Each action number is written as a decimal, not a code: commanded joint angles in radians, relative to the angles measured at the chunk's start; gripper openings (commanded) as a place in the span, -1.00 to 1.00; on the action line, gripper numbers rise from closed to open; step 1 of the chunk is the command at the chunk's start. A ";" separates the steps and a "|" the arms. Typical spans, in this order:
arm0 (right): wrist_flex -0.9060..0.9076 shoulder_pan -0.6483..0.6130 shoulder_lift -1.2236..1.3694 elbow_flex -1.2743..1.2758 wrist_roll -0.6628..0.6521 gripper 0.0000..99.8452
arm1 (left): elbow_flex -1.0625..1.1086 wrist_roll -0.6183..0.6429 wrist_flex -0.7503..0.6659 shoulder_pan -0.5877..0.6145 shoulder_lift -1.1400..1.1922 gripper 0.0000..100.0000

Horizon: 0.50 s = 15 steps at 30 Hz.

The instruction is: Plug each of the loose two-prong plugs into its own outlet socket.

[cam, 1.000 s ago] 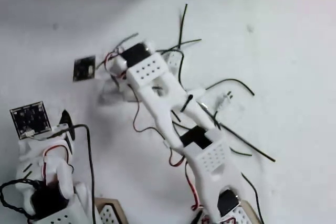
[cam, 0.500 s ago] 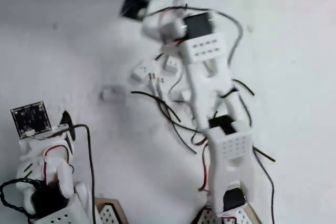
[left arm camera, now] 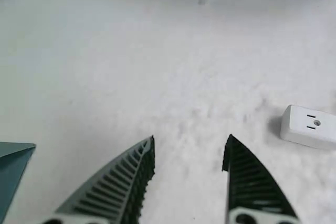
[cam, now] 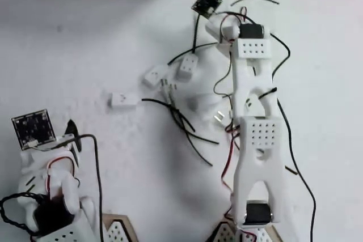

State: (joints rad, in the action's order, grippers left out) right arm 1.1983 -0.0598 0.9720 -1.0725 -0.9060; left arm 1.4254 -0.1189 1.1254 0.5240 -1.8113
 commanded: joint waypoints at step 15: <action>0.295 -0.156 -0.079 -0.135 0.479 -0.43 | 0.003 0.003 -0.021 0.002 -0.010 -0.56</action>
State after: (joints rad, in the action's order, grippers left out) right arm 1.4500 -0.1473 0.9505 -1.1676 -0.5271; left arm 1.4346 -0.1189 1.1254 0.5240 -1.8113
